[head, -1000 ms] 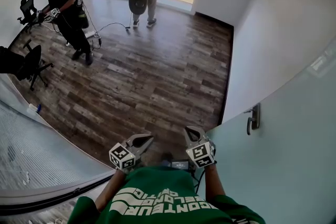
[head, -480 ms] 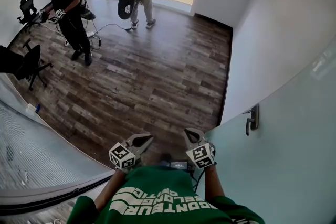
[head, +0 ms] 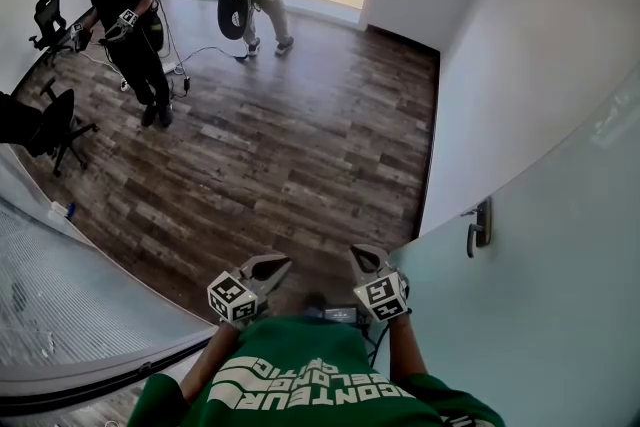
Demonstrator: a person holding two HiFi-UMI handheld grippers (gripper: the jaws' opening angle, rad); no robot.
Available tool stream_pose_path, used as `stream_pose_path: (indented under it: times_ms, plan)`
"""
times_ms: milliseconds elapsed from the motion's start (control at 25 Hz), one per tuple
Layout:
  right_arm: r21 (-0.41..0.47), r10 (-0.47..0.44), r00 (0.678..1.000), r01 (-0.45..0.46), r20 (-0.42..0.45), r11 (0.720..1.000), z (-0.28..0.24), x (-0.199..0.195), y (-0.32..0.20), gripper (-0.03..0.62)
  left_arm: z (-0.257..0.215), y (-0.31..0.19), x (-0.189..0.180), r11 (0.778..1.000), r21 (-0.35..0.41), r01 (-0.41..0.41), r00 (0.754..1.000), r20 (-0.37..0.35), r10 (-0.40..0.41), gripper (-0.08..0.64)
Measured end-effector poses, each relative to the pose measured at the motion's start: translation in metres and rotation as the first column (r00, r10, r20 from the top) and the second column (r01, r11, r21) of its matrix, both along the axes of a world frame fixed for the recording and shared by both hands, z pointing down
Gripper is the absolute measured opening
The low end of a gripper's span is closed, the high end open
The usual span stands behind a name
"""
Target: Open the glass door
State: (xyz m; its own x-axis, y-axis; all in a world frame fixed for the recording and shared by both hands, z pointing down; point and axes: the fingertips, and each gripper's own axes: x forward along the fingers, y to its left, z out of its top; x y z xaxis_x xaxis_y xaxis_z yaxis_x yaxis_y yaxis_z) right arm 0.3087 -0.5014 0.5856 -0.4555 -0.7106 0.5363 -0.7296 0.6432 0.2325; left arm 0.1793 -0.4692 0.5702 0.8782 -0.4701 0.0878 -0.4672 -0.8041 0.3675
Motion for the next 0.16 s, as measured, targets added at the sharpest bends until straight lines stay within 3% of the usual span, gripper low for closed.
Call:
stream_pose_path:
  times_ms: [160]
  plan:
    - [0.003,0.001,1.0,-0.001,0.007,1.0,0.0005,-0.0007,-0.0021,-0.009,-0.0016,-0.0024,-0.001,1.0,-0.001,0.003,1.0,-0.004,-0.003,0.009]
